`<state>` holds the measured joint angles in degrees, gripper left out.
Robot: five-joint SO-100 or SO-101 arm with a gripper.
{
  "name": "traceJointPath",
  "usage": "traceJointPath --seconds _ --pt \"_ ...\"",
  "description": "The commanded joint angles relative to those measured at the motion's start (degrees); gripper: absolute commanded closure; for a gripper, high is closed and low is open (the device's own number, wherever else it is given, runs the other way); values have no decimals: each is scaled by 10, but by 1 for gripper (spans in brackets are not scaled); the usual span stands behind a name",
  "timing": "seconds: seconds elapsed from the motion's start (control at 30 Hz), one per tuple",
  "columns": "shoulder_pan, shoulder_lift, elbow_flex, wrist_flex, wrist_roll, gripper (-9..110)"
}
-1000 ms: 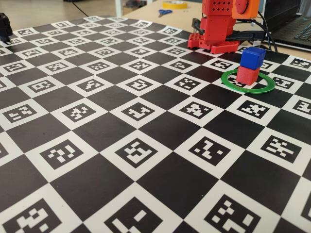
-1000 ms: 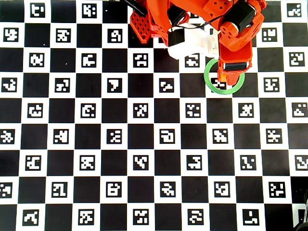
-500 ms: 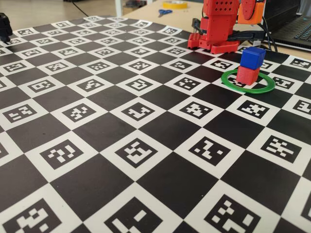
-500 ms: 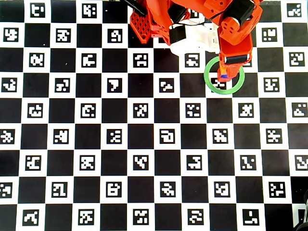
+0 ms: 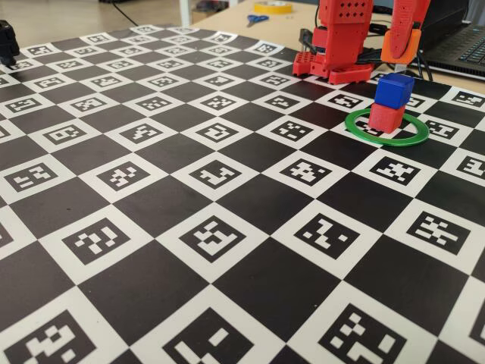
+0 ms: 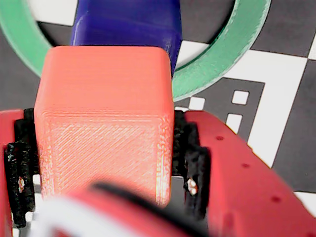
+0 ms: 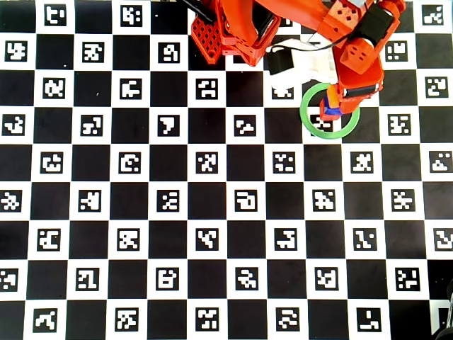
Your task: Grab the red cube then put it in the green circle then put the blue cube on top and finally the orange cube on top
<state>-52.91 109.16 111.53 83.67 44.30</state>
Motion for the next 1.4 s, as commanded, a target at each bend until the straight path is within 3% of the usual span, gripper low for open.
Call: traceJointPath --seconds 0.0,1.37 --pt "5 2 -38 -9 10 93" --pt "-11 -3 11 -37 4 96"
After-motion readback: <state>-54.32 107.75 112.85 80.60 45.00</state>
